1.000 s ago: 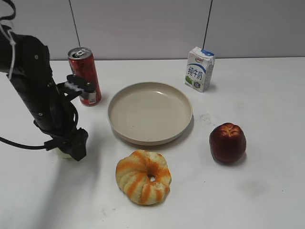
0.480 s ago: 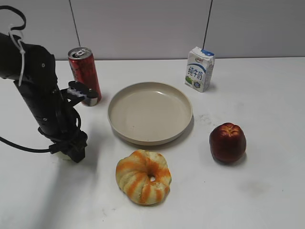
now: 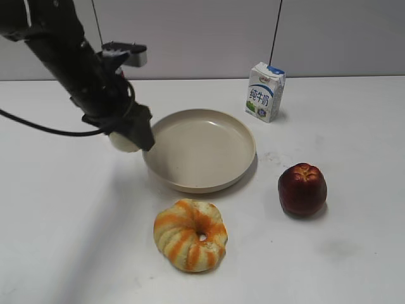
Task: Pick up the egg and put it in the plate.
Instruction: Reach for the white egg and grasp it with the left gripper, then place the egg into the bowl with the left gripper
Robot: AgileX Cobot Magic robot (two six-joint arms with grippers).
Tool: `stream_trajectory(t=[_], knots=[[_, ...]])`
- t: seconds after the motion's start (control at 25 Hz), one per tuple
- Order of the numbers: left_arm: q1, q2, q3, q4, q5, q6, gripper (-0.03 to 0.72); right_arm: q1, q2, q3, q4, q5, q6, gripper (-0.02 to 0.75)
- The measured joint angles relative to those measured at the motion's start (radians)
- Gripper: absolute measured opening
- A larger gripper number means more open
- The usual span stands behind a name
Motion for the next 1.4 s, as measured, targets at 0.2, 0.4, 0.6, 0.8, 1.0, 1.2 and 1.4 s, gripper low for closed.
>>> stream_trajectory(t=[0.2, 0.4, 0.6, 0.8, 1.0, 1.2, 1.4], knots=[[-0.078, 0.002, -0.073, -0.053, -0.120, -0.001, 0.494, 0.000, 0.000, 0.000, 0.000, 0.000, 0.000, 0.587], [-0.148, 0.053, -0.077, -0.059, -0.240, -0.003, 0.494, 0.000, 0.000, 0.000, 0.000, 0.000, 0.000, 0.587], [-0.172, 0.153, -0.077, -0.059, -0.273, -0.003, 0.494, 0.000, 0.000, 0.000, 0.000, 0.000, 0.000, 0.587], [-0.174, 0.218, -0.077, -0.058, -0.282, -0.003, 0.493, 0.000, 0.000, 0.000, 0.000, 0.000, 0.000, 0.587], [-0.174, 0.249, -0.077, -0.052, -0.285, -0.003, 0.580, 0.000, 0.000, 0.000, 0.000, 0.000, 0.000, 0.587], [-0.175, 0.250, -0.077, -0.035, -0.287, -0.003, 0.656, 0.000, 0.000, 0.000, 0.000, 0.000, 0.000, 0.587], [-0.176, 0.177, -0.077, 0.007, -0.279, -0.003, 0.665, 0.000, 0.000, 0.000, 0.000, 0.000, 0.000, 0.587]])
